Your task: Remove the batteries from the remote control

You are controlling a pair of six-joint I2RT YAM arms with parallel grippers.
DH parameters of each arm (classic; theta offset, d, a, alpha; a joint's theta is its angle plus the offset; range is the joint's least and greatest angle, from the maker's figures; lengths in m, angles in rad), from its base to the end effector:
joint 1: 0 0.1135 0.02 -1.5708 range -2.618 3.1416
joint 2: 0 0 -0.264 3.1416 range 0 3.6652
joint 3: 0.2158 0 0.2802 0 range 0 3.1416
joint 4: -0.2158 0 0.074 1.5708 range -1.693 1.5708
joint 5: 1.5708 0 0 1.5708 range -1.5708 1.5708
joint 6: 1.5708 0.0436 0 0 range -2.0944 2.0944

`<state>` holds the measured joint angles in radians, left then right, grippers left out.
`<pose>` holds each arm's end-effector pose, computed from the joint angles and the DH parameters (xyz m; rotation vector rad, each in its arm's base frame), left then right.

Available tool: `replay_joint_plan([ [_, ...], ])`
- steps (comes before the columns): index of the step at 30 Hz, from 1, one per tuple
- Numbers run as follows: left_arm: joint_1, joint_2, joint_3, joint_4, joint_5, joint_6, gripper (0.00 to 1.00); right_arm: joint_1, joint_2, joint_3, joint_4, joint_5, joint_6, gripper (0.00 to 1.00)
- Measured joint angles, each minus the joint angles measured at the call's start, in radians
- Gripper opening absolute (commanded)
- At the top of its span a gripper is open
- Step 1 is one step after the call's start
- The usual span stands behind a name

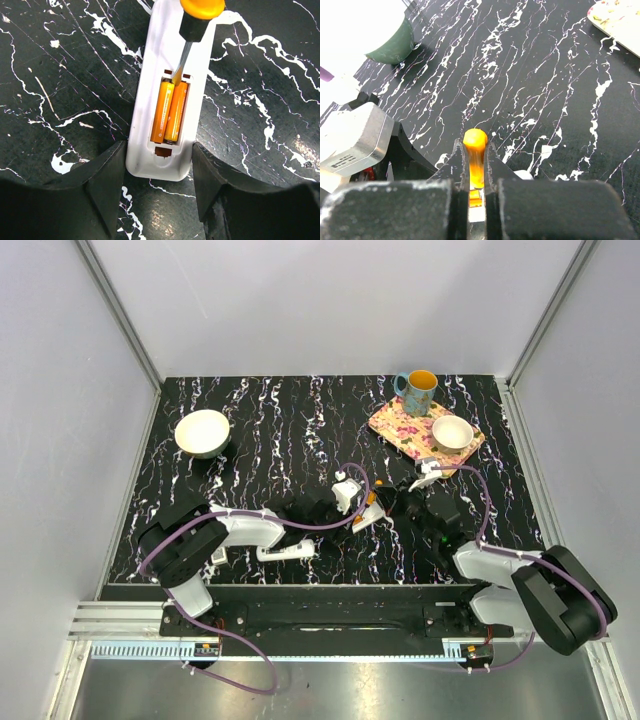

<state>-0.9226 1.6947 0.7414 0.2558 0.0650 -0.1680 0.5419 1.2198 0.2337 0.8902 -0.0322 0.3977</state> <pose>0.2091 -0.2808 0.1116 0.8991 2.1719 -0.6343 0.2112 0.1288 0.1550 -0.1490 1.7136 0.7320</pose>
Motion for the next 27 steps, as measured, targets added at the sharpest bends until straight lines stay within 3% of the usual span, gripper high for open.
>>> replay_joint_plan([
  [16, -0.001, 0.0, 0.0, 0.0, -0.003, 0.002, 0.2, -0.008, 0.152, -0.063, 0.32, -0.035, 0.031, 0.0],
  [27, -0.002, 0.002, 0.0, 0.0, -0.002, 0.003, 0.08, -0.013, 0.169, -0.086, 0.402, -0.071, 0.031, 0.0],
])
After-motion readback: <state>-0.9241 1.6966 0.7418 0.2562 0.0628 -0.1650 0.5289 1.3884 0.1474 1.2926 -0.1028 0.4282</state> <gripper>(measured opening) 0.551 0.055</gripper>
